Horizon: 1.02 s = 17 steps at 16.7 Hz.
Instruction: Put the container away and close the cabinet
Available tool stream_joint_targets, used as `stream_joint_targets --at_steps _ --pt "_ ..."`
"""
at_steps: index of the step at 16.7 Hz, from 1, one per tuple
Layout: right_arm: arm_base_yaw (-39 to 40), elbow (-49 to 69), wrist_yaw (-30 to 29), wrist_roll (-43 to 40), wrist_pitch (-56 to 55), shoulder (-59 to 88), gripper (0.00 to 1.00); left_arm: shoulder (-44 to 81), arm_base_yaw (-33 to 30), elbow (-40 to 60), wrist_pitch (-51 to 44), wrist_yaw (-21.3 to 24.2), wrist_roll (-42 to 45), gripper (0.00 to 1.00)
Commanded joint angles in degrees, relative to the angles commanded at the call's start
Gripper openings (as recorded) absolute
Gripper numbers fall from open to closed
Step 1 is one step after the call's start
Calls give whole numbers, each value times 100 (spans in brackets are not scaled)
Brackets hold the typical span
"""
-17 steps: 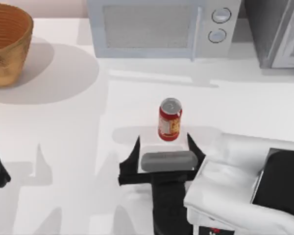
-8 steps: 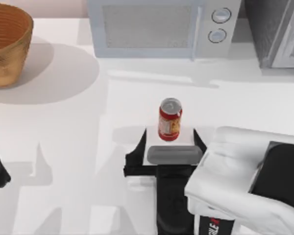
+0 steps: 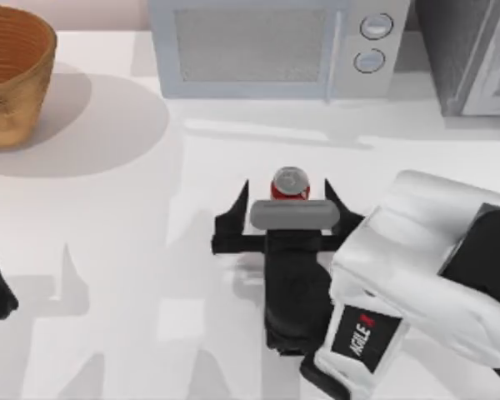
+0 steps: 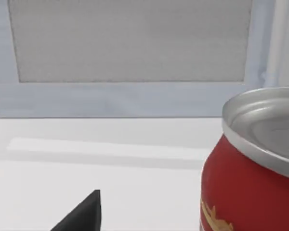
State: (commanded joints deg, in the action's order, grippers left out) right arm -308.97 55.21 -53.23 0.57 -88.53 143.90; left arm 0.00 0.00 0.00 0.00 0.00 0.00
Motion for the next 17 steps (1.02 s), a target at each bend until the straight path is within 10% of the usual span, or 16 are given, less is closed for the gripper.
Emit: stream_joint_targets --at_steps 4,17 --pt "-40 43 41 0 33 9 100 0 0 0 0 0 0 100" --pt "-40 43 41 0 33 9 2 0 0 0 0 0 0 100"
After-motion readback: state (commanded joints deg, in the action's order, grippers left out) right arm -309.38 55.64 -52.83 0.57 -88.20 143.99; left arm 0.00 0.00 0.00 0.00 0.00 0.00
